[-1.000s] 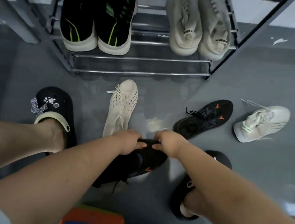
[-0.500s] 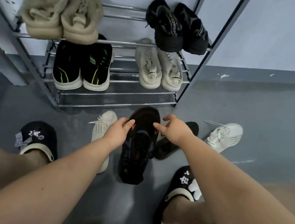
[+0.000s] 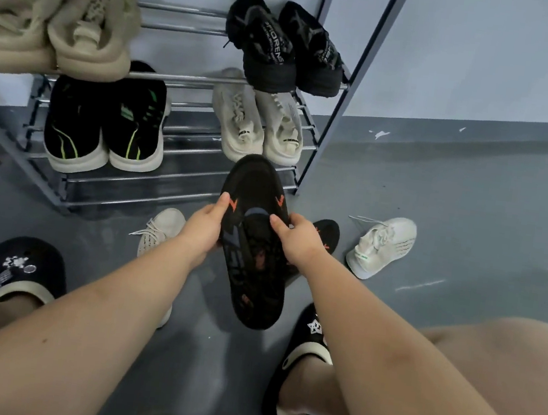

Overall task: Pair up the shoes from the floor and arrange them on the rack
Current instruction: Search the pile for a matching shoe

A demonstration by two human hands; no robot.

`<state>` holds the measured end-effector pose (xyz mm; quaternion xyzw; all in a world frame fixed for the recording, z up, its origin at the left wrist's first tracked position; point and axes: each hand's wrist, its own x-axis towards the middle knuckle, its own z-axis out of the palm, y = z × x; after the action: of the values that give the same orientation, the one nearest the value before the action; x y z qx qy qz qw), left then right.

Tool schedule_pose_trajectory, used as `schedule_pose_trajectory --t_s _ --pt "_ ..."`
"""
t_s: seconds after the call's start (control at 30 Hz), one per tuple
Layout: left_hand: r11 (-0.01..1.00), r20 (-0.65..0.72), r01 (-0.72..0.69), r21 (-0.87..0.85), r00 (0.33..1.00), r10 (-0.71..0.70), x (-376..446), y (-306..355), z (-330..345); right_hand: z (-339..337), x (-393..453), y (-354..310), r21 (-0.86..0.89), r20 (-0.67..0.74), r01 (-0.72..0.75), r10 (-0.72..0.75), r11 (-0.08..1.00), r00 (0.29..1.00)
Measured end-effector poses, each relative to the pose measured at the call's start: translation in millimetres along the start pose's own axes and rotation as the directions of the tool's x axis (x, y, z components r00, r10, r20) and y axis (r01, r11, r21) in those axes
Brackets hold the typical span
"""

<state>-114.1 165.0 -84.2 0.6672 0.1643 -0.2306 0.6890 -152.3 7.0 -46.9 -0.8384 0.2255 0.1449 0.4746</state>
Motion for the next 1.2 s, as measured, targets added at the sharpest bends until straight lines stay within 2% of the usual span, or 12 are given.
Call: schedule_pose_trajectory --t_s 0.17,0.43,0.63,0.73,1.1,1.2 --pt "0.992 0.038 0.129 0.016 0.991 -0.129 4 -24 6 7 10 14 0.049 -0.014 -0.074 0.075 0.996 0.997" --pt "0.971 -0.021 0.232 -0.052 0.972 -0.233 16 -49 -13 44 46 22 0.006 0.096 -0.228 0.226 0.974 0.969" --pt "0.948 -0.126 0.308 0.082 0.947 -0.297 43 -71 -37 72 71 29 -0.066 0.192 -0.293 0.3 0.954 0.934" --pt "0.929 -0.135 0.355 0.11 0.931 -0.339 63 -88 -44 83 81 34 -0.067 0.22 -0.319 0.326 0.945 0.919" --pt "0.93 -0.09 0.362 0.057 0.93 -0.357 92 -88 -40 118 112 34 -0.114 0.27 -0.412 0.428 0.904 0.863" --pt "0.925 -0.076 0.36 0.122 0.933 -0.353 91 -92 -42 121 111 32 -0.129 0.285 -0.391 0.412 0.911 0.865"
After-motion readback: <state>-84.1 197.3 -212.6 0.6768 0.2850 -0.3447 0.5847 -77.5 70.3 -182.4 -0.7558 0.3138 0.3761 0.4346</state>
